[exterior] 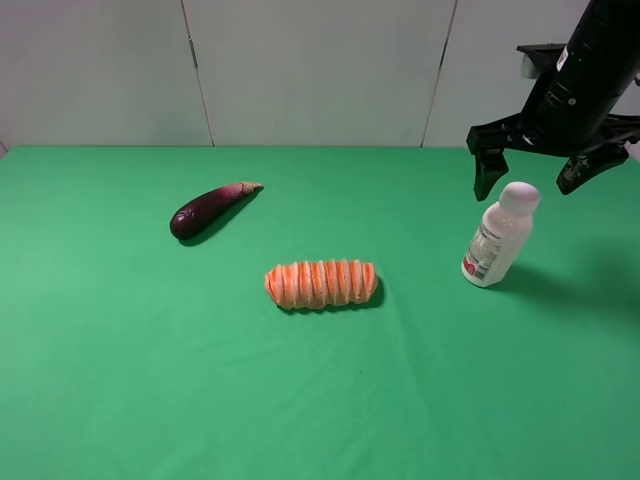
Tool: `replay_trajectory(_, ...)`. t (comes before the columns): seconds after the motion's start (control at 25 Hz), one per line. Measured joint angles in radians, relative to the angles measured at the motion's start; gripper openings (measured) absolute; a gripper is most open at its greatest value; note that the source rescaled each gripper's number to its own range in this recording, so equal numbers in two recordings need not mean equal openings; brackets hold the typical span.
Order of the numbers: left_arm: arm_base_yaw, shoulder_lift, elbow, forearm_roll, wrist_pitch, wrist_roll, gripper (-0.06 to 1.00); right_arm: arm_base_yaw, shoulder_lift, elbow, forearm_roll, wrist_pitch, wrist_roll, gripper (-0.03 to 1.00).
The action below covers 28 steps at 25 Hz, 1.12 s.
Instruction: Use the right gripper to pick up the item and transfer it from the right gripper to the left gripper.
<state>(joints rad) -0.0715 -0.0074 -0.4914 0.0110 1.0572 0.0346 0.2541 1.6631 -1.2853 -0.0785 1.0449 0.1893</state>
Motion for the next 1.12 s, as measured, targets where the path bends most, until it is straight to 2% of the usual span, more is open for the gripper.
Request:
replay_trajectory(0.64, 0.000, 0.000, 0.000, 0.000, 0.000, 0.000, 0.96, -0.019, 0.051, 0.067, 0.016, -0.102, -0.001, 1.00)
replay_trajectory(1.12, 0.000, 0.000, 0.000, 0.000, 0.000, 0.000, 0.96, -0.022, 0.095, 0.067, 0.025, -0.104, -0.011, 1.00)
